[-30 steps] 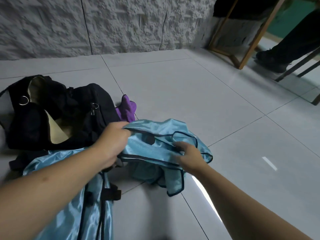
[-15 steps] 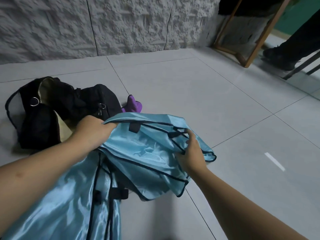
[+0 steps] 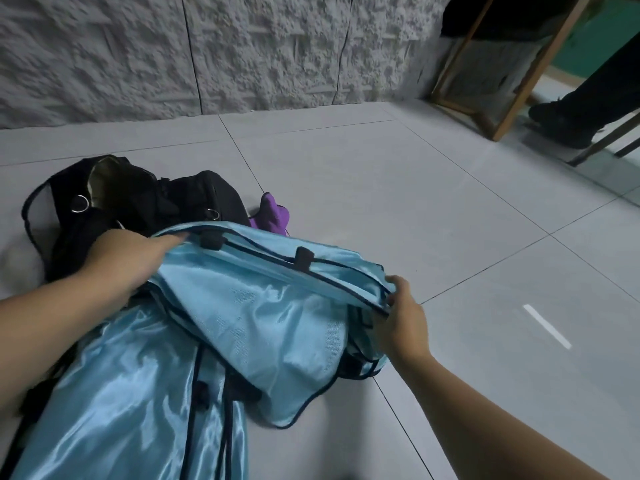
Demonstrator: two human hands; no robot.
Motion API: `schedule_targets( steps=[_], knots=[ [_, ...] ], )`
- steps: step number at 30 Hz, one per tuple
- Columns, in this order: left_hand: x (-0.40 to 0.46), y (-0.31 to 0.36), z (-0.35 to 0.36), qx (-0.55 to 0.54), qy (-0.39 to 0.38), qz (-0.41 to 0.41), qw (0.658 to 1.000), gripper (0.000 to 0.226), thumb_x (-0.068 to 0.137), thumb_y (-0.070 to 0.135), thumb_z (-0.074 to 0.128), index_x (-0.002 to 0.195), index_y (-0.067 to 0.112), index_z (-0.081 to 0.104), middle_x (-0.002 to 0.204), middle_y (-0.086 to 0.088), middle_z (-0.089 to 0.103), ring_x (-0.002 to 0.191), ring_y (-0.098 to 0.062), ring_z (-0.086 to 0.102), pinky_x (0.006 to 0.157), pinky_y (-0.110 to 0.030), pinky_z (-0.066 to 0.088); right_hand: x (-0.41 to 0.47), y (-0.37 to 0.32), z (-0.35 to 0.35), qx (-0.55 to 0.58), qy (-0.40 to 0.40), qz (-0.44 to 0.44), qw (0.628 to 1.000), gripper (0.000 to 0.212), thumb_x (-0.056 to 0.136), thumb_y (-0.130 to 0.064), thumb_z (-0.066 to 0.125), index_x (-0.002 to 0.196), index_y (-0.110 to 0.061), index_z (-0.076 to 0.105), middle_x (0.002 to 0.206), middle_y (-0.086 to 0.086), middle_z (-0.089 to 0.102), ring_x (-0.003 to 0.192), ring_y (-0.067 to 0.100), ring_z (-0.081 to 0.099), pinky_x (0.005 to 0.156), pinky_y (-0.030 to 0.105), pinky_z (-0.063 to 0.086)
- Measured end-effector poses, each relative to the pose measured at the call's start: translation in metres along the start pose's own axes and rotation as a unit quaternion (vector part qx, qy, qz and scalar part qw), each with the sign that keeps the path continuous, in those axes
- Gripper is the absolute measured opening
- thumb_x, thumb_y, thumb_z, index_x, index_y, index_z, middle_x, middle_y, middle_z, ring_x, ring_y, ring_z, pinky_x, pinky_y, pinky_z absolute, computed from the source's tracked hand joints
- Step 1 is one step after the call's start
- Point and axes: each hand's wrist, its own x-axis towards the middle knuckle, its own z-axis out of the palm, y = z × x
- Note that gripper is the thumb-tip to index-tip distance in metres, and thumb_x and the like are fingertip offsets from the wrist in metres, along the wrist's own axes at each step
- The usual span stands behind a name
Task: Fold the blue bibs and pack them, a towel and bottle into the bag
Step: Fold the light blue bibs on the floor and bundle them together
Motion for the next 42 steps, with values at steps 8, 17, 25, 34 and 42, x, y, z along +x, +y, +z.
schedule_targets(
  steps=[8, 17, 25, 34, 42],
  knots=[
    [0.022, -0.031, -0.02, 0.024, 0.045, -0.006, 0.999, 0.064, 0.071, 0.066, 0.075, 0.071, 0.002, 0.066, 0.08, -0.022, 0.068, 0.076, -0.038, 0.066, 0.08, -0.053, 0.059, -0.001, 0.026, 0.002, -0.143, -0.042, 0.022, 0.989, 0.042, 0.078, -0.032, 0.067, 0.119, -0.024, 0.071, 0.119, 0.002, 0.051, 0.119, 0.028, 0.047, 0.1, 0.038, 0.045],
    [0.002, -0.013, -0.012, 0.243, 0.077, 0.179, 0.95, 0.062, 0.066, 0.038, 0.079, 0.122, 0.021, 0.058, 0.119, -0.02, 0.061, 0.118, -0.046, 0.05, 0.097, -0.055, 0.046, 0.009, -0.021, -0.014, 0.007, -0.028, 0.081, 0.996, 0.01, 0.07, -0.01, 0.058, 0.068, -0.019, 0.053, 0.07, 0.001, 0.059, 0.067, 0.024, 0.056, 0.054, 0.03, 0.044],
    [-0.104, 0.052, 0.066, 0.053, -0.273, 0.39, 0.878, 0.063, 0.075, 0.045, 0.087, 0.13, 0.027, 0.063, 0.126, 0.014, 0.065, 0.115, -0.005, 0.061, 0.105, -0.025, 0.046, 0.0, -0.125, -0.014, 0.118, -0.024, -0.246, 0.962, 0.027, 0.067, -0.007, 0.064, 0.092, -0.017, 0.065, 0.086, -0.006, 0.06, 0.073, 0.007, 0.052, 0.069, 0.01, 0.041],
    [-0.095, 0.069, 0.064, -0.151, -0.433, 0.191, 0.868, 0.022, 0.069, 0.018, 0.092, 0.073, 0.014, 0.07, 0.075, -0.009, 0.065, 0.075, -0.022, 0.059, 0.078, -0.042, 0.051, -0.005, -0.138, -0.037, 0.33, -0.199, -0.19, 0.903, 0.065, 0.06, 0.0, 0.045, 0.116, -0.021, 0.069, 0.106, 0.009, 0.072, 0.091, 0.043, 0.065, 0.077, 0.057, 0.056],
    [-0.076, 0.079, 0.026, -0.382, -0.403, 0.03, 0.831, 0.038, 0.088, 0.001, 0.05, 0.054, 0.019, 0.051, 0.06, -0.002, 0.057, 0.061, -0.016, 0.058, 0.061, -0.023, 0.049, 0.004, -0.121, -0.023, 0.331, -0.148, -0.061, 0.93, 0.044, 0.065, -0.01, 0.043, 0.1, -0.01, 0.069, 0.093, 0.014, 0.073, 0.075, 0.029, 0.069, 0.075, 0.044, 0.057]
  ],
)
